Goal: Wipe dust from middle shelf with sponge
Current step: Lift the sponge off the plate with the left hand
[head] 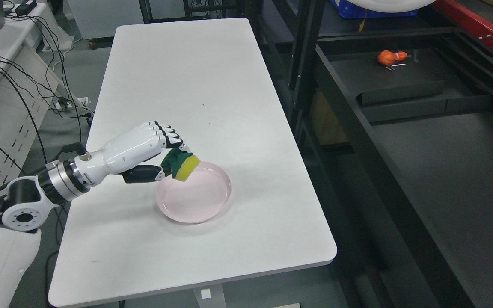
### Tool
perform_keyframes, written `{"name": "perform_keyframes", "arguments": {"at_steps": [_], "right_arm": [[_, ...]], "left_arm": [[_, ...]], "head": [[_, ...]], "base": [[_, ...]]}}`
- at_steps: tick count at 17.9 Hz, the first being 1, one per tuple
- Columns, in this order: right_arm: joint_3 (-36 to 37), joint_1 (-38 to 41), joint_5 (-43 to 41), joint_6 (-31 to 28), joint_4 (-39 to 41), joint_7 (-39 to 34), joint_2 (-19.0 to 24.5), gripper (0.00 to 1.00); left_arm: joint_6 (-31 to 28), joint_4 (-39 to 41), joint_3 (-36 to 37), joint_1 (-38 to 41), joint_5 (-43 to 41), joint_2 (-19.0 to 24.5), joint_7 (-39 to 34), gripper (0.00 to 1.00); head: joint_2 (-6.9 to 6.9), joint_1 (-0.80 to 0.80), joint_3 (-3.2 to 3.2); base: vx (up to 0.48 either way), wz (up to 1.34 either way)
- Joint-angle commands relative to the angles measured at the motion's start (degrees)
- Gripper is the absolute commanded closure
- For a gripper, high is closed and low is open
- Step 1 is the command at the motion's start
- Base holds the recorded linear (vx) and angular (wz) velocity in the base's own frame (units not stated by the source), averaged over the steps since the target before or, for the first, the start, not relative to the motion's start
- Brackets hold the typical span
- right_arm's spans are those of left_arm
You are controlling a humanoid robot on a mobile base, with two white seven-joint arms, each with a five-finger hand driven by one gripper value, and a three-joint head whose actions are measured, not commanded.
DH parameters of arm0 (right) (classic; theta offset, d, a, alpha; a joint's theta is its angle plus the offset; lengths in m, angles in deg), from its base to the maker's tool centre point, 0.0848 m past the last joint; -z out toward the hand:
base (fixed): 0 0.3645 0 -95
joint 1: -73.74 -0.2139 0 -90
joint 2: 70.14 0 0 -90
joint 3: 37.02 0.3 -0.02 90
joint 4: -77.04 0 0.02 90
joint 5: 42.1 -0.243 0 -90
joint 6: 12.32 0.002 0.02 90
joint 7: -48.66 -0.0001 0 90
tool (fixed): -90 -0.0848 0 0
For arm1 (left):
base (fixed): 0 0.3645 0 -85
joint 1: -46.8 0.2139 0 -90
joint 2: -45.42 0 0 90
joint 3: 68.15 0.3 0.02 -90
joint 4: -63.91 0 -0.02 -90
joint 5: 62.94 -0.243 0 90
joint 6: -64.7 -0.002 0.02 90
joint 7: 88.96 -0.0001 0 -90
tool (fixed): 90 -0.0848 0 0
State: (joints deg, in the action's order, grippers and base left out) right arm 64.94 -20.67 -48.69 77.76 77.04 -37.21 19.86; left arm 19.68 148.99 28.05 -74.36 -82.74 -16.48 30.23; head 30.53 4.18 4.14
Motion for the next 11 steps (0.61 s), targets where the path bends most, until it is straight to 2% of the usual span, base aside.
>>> {"name": "perform_keyframes", "arguments": {"at_steps": [1, 11], "right_arm": [[0.0, 0.02, 0.0, -4.22, 1.0, 0.0, -1.0, 0.0], [0.0, 0.02, 0.0, -4.13, 1.0, 0.0, -1.0, 0.0]], "left_arm": [[0.02, 2.98, -7.17, 0.4, 0.29, -2.52, -0.02, 1.0], [0.02, 3.94, -4.28, -2.14, 0.29, -4.63, -0.02, 1.0]], "head": [[0.0, 0.0, 0.0], [0.0, 0.0, 0.0]], "base": [[-0.121, -0.07], [-0.137, -0.22]]}}
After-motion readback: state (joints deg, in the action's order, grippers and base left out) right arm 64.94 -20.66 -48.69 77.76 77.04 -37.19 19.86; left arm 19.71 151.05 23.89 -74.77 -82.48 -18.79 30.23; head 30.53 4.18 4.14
